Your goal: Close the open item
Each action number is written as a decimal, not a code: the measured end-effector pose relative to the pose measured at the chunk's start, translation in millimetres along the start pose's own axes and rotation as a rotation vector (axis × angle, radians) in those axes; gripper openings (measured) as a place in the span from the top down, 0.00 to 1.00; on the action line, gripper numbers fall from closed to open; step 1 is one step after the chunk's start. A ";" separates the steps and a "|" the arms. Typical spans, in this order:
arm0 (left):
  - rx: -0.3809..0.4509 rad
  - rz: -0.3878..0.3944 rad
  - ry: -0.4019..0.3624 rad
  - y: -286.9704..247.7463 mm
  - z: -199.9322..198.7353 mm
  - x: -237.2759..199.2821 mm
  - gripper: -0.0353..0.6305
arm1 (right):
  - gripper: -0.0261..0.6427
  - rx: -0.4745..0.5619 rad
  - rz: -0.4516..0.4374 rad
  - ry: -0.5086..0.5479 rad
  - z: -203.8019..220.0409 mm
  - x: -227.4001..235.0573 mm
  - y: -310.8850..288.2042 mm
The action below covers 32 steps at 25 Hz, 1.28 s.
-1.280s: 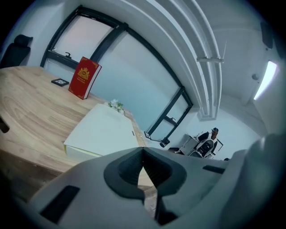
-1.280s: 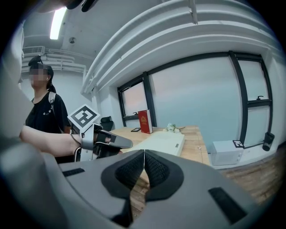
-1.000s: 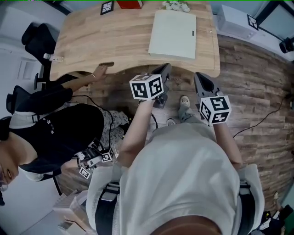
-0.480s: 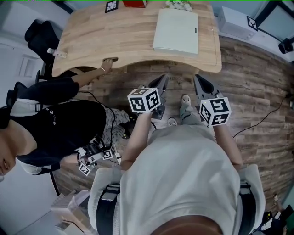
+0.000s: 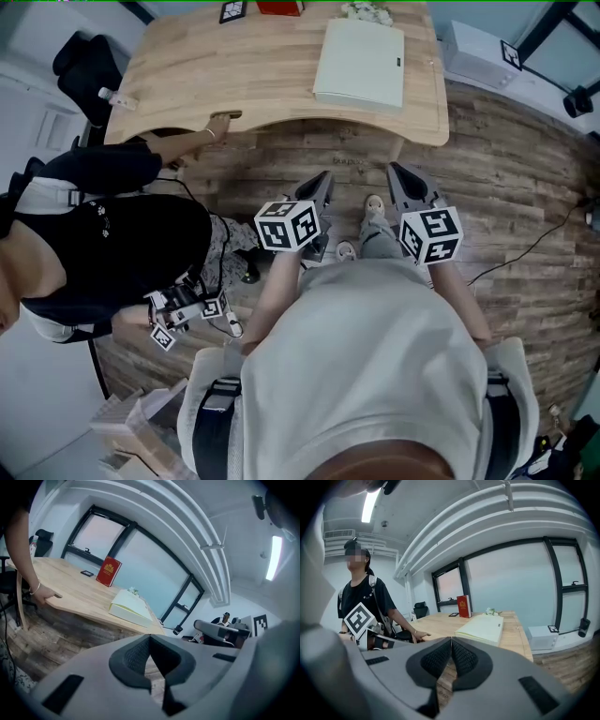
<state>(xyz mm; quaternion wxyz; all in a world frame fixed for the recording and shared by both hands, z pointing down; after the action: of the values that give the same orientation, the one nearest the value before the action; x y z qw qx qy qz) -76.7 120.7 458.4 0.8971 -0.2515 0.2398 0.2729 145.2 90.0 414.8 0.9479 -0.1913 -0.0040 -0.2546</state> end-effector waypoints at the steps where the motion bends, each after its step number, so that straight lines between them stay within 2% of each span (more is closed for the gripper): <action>1: -0.002 -0.001 0.003 2.5 3.5 0.4 0.92 | 0.93 -0.002 -0.003 0.001 1.9 -2.0 1.7; 10: -0.012 -0.010 0.012 19.7 14.1 -1.3 0.92 | 0.93 -0.011 -0.011 0.000 9.7 -12.7 6.4; 19: -0.008 -0.005 0.009 12.9 12.4 -0.5 0.92 | 0.93 -0.017 -0.045 0.010 12.2 -12.2 5.9; 32: -0.007 0.004 0.019 9.9 11.8 -1.2 0.92 | 0.93 -0.022 -0.033 0.003 12.9 -13.0 0.6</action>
<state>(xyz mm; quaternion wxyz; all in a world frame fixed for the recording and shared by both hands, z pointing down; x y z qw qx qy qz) -80.2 134.3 464.9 0.8934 -0.2569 0.2478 0.2730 135.3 101.4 425.1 0.9414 -0.2014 -0.0030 -0.2706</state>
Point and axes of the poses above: the fingertips, and each gripper's own axes: y backward along the fingers, x to its right, z out of its underside, the point moved 9 cm from there along y, backward along the fingers, and after that the axes turned 11 degrees about z, right-handed, at the moved point
